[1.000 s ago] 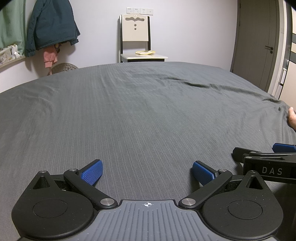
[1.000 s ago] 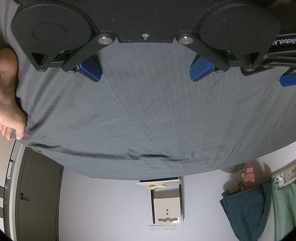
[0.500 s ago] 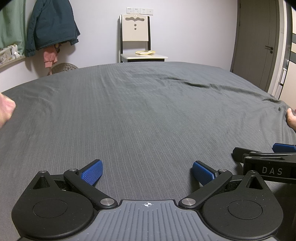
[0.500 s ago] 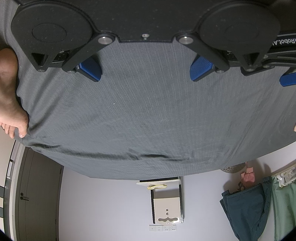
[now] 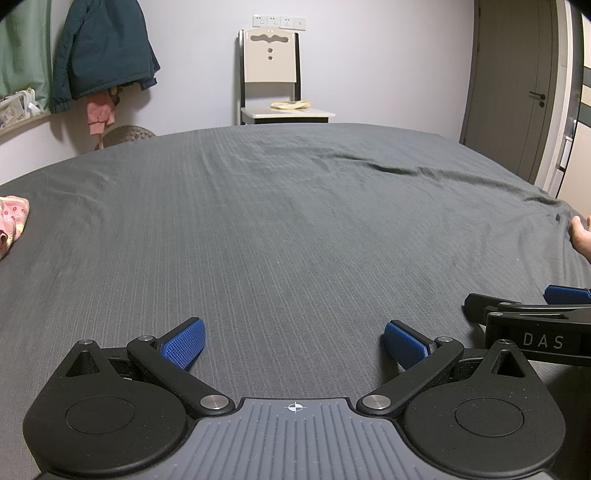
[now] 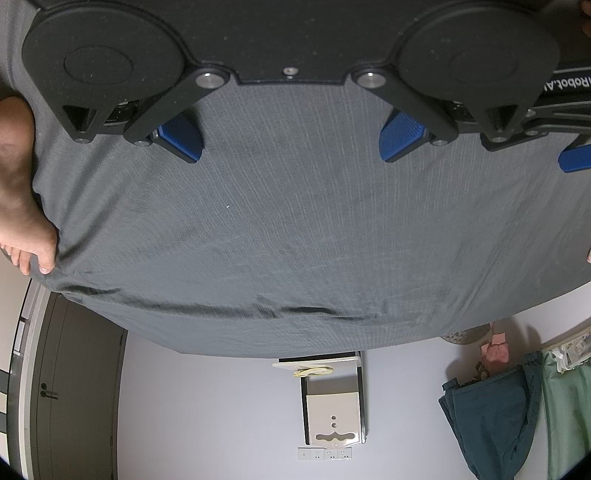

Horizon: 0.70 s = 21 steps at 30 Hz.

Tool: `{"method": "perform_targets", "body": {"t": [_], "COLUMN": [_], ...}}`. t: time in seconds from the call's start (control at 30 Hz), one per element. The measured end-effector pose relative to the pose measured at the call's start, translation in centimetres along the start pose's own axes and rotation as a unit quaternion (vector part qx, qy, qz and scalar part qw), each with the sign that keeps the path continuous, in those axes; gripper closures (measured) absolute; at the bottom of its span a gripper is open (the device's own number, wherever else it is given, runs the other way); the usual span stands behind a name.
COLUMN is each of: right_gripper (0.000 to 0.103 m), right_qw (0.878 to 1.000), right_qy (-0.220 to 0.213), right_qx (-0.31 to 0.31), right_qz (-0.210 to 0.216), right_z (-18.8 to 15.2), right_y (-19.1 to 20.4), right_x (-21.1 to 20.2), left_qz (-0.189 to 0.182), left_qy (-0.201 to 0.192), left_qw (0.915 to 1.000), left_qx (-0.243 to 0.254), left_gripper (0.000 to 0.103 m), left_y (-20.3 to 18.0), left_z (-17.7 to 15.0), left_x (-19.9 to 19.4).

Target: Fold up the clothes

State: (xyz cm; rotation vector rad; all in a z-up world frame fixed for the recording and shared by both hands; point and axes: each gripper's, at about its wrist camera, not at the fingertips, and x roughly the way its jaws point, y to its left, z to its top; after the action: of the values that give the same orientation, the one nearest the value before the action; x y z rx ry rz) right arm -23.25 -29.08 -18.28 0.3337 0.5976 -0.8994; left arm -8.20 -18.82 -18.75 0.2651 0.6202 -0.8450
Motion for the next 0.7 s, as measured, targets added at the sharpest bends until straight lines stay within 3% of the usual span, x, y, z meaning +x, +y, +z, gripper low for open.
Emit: {"method": "perform_targets", "body": {"t": [0.7], "right_gripper": [0.000], "right_qw": [1.000], "right_qy": [0.003], "right_qx": [-0.004], "right_qz": [-0.001], "right_z": [0.18], "right_y": [0.07], "right_x": [-0.27], "left_qz": [0.000], "left_qy": [0.000], "left_qw": [1.0000], "left_qx": [0.001], "left_gripper": [0.000], "left_y": [0.07], "left_z": [-0.19], "left_x": [0.00]}}
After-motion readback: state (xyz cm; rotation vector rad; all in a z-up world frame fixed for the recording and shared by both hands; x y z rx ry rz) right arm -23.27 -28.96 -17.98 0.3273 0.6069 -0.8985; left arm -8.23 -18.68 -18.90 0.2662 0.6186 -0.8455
